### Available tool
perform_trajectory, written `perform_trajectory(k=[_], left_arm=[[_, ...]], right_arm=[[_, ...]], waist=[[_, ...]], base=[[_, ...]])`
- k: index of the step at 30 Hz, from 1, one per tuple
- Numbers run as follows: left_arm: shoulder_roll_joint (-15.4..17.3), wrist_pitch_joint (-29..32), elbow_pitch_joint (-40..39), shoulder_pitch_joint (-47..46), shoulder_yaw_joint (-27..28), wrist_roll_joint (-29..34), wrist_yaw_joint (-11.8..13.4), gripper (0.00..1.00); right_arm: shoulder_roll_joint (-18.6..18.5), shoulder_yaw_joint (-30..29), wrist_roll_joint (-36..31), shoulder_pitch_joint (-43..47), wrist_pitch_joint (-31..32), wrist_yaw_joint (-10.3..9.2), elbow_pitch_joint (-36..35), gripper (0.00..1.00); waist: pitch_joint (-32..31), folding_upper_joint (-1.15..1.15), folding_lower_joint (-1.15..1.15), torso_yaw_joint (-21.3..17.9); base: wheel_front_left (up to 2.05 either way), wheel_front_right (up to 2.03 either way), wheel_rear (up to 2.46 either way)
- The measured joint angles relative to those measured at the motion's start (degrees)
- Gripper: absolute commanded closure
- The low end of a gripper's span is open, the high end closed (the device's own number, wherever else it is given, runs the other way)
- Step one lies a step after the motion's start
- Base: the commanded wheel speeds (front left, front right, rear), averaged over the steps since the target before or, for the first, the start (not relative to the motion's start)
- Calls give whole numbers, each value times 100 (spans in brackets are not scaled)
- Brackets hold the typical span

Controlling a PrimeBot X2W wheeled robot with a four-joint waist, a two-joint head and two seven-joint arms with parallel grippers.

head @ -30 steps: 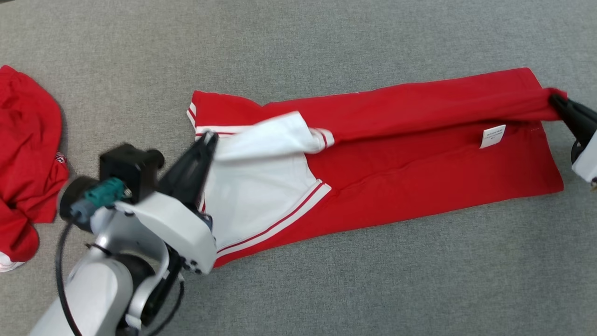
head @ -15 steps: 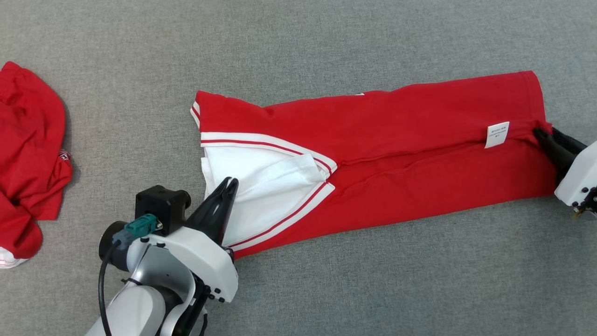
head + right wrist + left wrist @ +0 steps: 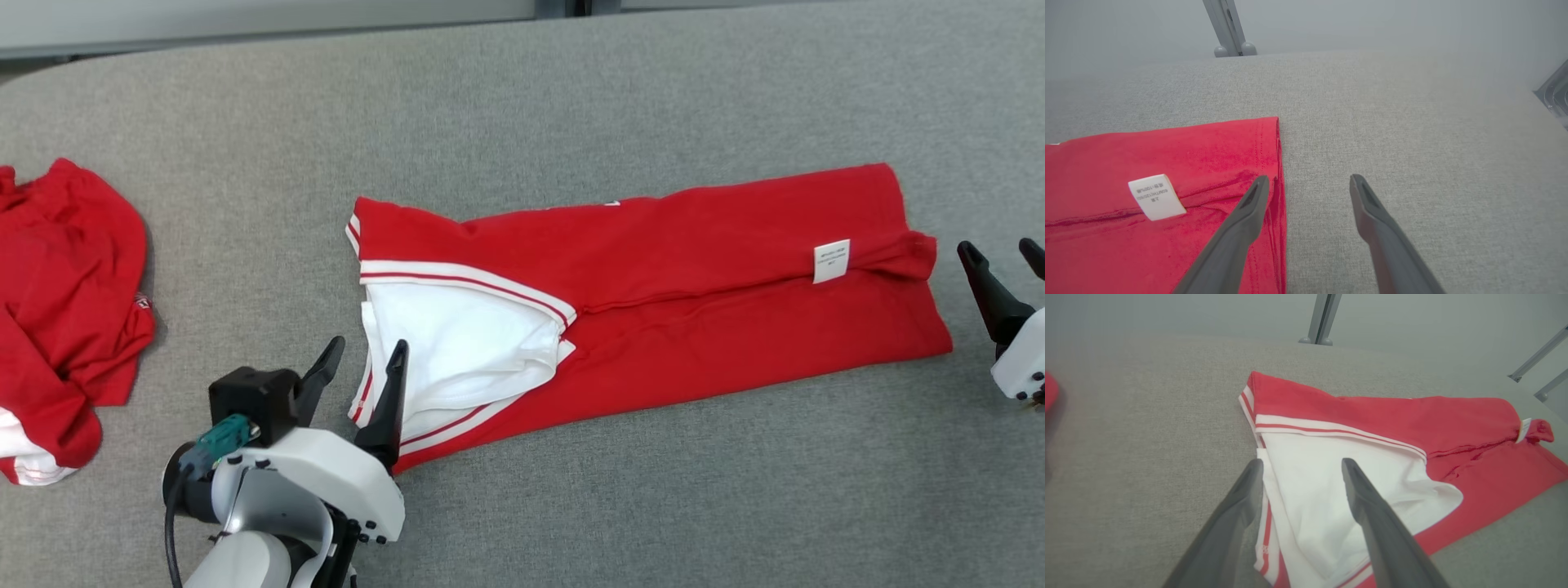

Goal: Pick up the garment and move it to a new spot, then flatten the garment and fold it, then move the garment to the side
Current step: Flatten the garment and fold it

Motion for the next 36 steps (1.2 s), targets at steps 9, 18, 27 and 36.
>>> perform_trajectory(k=[9,18,27,36], left_arm=[[-275,-1241,109,380,421,86,274,0],[-431,-2112,320,611,532,335,402,0],[-559,-2315,495,943,503,758,444,0],[-905,-2334,573,1361,824,1329,179,0]], right_arm=[[810,-494,-1404,456,-1069,0,-513,0],[1590,-545,-2176,1035,-1795,0,-910,0],[2081,-856,-2759,1770,-1885,0,-1602,0],[2358,-1054,-2839,2488,-1892,0,-2054,0]], waist=[[-590,0,0,-107],[-1026,0,0,-160],[-1318,0,0,-95],[-1642,0,0,-68]], base=[[0,0,0],[0,0,0],[0,0,0],[0,0,0]])
